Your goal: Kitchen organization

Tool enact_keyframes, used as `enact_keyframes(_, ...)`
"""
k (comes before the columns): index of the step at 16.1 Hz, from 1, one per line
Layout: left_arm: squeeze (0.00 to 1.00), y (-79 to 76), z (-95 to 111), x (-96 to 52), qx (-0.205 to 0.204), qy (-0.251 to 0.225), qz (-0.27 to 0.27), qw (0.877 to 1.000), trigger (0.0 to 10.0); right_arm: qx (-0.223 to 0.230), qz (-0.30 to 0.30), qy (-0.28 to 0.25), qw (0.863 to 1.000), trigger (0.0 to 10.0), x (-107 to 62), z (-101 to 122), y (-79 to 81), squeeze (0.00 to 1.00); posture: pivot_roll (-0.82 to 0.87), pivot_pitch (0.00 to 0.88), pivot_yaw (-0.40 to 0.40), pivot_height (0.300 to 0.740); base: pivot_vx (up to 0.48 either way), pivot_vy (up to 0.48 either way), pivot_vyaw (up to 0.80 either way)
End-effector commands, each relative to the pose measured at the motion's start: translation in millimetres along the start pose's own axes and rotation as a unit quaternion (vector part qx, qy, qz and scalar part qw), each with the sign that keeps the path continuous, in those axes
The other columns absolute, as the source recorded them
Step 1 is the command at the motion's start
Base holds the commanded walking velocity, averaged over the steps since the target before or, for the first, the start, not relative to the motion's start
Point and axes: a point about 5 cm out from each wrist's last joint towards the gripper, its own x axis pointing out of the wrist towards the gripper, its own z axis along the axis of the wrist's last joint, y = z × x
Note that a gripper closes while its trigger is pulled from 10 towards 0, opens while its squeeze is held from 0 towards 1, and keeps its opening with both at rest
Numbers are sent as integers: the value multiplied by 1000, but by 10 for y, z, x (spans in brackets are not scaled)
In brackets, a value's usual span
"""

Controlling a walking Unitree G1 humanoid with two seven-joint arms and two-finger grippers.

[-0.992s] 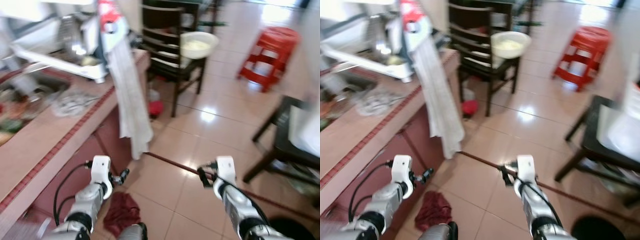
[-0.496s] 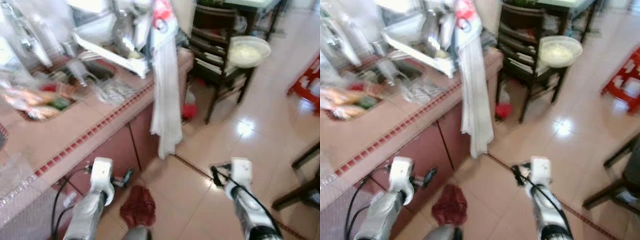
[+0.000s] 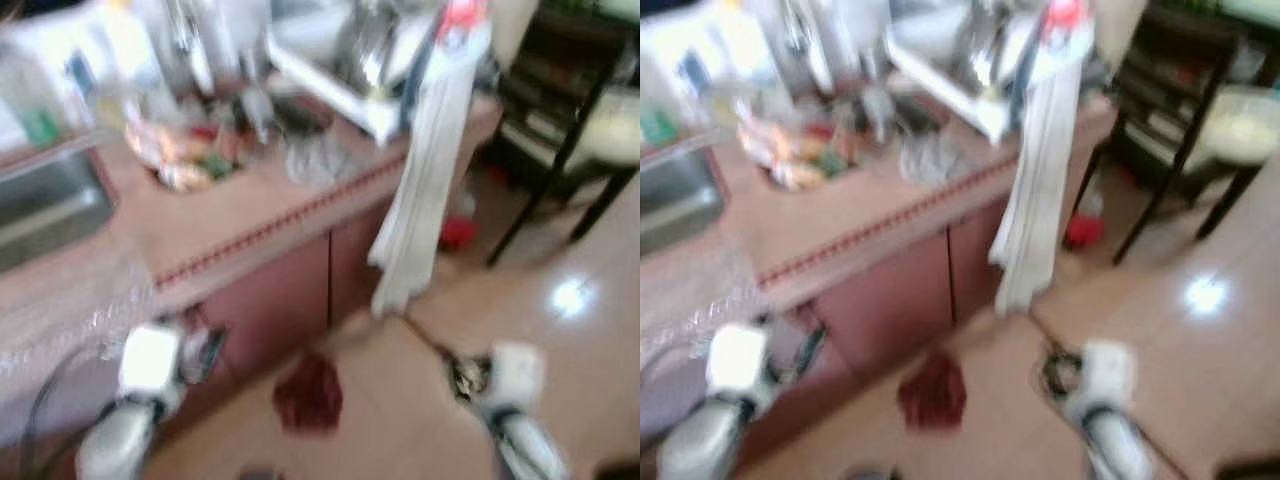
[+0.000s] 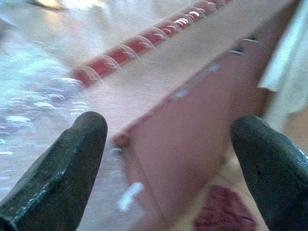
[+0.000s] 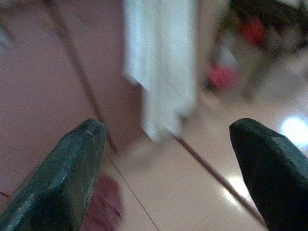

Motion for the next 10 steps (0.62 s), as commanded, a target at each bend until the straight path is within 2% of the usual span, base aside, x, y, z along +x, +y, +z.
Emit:
enact_keyframes(1, 0, -29, 56, 14, 7, -16, -1, 1000, 10000, -11, -6, 0, 1000, 10000, -13, 30, -52, 0, -12, 0, 65, 740, 0, 0, 800)
enact_keyframes(5, 0, -25, 188, 147, 12, -44, 22, 999, 10000, -35, 15, -36, 999, 10000, 111, 267, 66, 0, -14, 0, 63, 740, 0, 0, 800)
enact_keyframes(7, 0, -57, 361, 233, 10, -91, 31, 995, 10000, -60, 23, -65, 996, 10000, 191, 431, 110, 0, -8, 0, 56, 740, 0, 0, 800)
enact_keyframes(10, 0, -84, 461, 266, 14, -103, 35, 994, 10000, -66, 32, -75, 994, 10000, 234, 510, 161, 0, 1, 0, 47, 740, 0, 0, 800)
